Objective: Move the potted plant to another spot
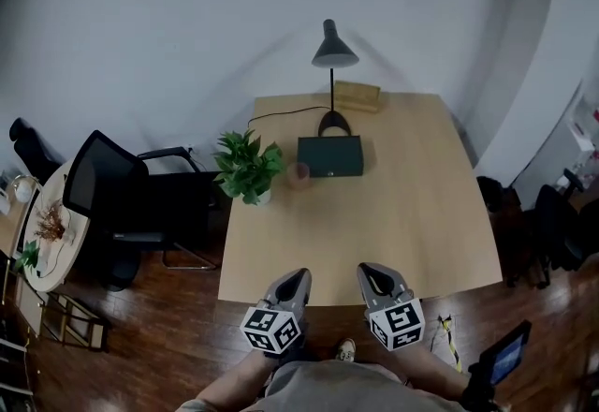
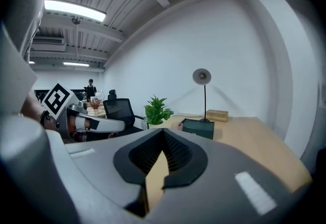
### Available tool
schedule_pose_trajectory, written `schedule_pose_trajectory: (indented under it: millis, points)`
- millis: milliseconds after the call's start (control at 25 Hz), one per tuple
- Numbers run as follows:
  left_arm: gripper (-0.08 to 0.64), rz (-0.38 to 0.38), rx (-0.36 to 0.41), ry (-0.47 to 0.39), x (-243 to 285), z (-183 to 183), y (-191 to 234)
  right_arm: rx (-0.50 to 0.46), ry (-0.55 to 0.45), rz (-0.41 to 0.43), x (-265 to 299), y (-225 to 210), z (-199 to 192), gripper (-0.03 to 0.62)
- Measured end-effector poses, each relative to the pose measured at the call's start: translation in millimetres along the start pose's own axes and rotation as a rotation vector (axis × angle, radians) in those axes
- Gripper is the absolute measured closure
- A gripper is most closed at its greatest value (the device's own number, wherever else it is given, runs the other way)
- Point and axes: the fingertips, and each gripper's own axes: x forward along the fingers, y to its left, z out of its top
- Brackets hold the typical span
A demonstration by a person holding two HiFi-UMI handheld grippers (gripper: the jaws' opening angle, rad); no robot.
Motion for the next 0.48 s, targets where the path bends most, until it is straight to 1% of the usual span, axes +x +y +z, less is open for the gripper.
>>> schedule_pose_trajectory:
  millis: [80,200,320,480]
  points:
    - [0.566,-0.008,0.018,0.008,-5,-4,-14,0.007,-0.003,-0.003,-14,0,-3,0.586]
    - [0.566,-0.021,0.029,0.018,-13,-8,-23,0.014,-0.01,-0.014,-25,4,-6,0.586]
    - [0.566,-0.03,0.032,0.02,-19,-7,-22,0.021,-0.011,-0.02,-24,11,-6,0.586]
    - [0.566,-0.043,0.03,0.033,-30,-6,-22,0.017,0.014,-0.015,-27,24,-9,0.586]
